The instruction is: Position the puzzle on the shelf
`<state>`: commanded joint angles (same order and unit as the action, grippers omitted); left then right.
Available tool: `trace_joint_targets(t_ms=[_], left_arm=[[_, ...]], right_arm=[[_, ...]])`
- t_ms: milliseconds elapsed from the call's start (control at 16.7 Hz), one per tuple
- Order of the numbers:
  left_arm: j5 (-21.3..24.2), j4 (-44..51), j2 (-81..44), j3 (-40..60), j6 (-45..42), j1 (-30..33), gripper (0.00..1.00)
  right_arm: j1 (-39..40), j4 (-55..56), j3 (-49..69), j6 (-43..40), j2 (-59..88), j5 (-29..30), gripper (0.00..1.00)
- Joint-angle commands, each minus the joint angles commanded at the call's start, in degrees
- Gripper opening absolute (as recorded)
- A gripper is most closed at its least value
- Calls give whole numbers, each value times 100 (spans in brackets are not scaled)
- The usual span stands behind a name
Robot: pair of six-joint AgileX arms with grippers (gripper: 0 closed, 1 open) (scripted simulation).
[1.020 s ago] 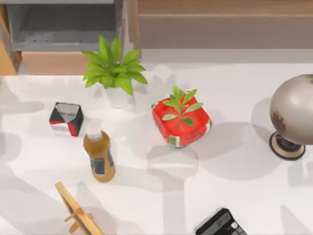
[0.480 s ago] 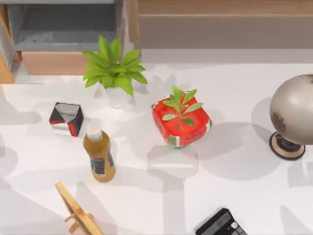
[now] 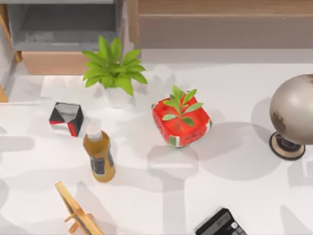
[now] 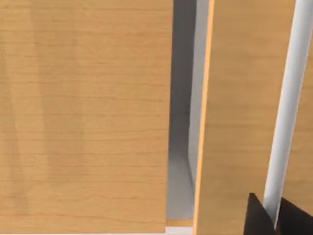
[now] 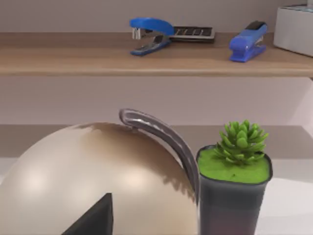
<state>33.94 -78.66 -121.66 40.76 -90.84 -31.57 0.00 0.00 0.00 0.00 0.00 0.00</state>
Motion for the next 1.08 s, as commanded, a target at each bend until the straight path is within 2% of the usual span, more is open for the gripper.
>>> trace_joint_targets(t_ms=[420, 780, 1080], left_arm=[[76, -120, 67, -146, -25, -93, 0], [669, -674, 444, -1173, -50, -672, 0], [749, -756, 500, -1288, -56, -753, 0]], right_arm=[[0, 0, 0, 0, 0, 0, 100], [0, 0, 0, 0, 0, 0, 100], [0, 0, 0, 0, 0, 0, 100]])
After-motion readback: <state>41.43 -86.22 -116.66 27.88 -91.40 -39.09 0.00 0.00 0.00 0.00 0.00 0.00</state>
